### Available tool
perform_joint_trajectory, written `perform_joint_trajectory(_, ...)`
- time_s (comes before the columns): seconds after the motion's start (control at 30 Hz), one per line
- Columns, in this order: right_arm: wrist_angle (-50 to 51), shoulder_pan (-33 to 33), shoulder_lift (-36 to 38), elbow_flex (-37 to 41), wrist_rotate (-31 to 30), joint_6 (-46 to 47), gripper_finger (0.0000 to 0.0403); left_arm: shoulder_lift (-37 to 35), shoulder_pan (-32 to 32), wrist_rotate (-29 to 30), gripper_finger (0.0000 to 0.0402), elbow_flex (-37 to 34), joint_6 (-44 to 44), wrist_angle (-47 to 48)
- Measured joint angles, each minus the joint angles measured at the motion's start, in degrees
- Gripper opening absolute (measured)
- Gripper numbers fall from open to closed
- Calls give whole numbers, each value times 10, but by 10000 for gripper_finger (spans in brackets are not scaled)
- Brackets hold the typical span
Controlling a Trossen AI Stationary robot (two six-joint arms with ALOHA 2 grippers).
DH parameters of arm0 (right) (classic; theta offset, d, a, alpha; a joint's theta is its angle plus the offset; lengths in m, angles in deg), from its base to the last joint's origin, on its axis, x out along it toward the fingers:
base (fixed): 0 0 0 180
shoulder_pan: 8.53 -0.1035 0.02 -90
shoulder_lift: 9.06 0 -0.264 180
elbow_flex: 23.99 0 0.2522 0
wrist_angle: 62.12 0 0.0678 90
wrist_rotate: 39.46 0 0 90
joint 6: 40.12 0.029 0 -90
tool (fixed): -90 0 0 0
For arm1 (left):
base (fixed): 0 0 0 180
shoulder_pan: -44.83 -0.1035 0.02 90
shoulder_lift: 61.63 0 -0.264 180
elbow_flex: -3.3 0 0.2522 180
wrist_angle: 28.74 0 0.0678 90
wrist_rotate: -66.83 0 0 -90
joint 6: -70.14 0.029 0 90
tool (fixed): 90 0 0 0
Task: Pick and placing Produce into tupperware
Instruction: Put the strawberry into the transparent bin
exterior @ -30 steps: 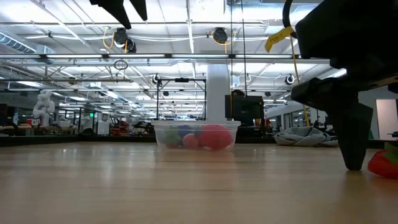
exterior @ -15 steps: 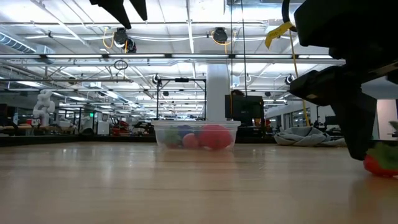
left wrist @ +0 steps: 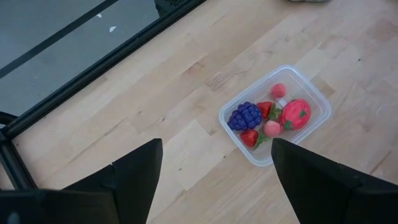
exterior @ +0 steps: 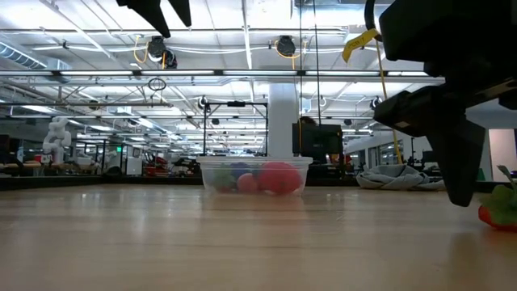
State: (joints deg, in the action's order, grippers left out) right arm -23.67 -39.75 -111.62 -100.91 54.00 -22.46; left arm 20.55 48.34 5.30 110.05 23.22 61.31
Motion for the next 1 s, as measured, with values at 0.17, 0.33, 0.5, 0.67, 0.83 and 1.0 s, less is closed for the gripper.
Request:
perform_joint_trajectory(0.17, 3, 0, 1, 0, 0, 1, 183, 0, 0, 0, 308, 0, -1, 0)
perform_joint_trajectory(0.33, -1, 0, 1, 11, -1, 10, 183, 0, 0, 0, 308, 0, -1, 0)
perform_joint_trajectory(0.5, -16, 0, 1, 27, -1, 14, 183, 0, 0, 0, 308, 0, -1, 0)
perform_joint_trajectory(0.67, -23, 0, 2, 30, -1, 14, 183, 0, 0, 0, 308, 0, -1, 0)
perform_joint_trajectory(0.83, -25, 0, 2, 31, -1, 13, 183, 0, 0, 0, 308, 0, -1, 0)
perform_joint_trajectory(1.0, -36, 0, 2, 31, -2, 14, 183, 0, 0, 0, 308, 0, -1, 0)
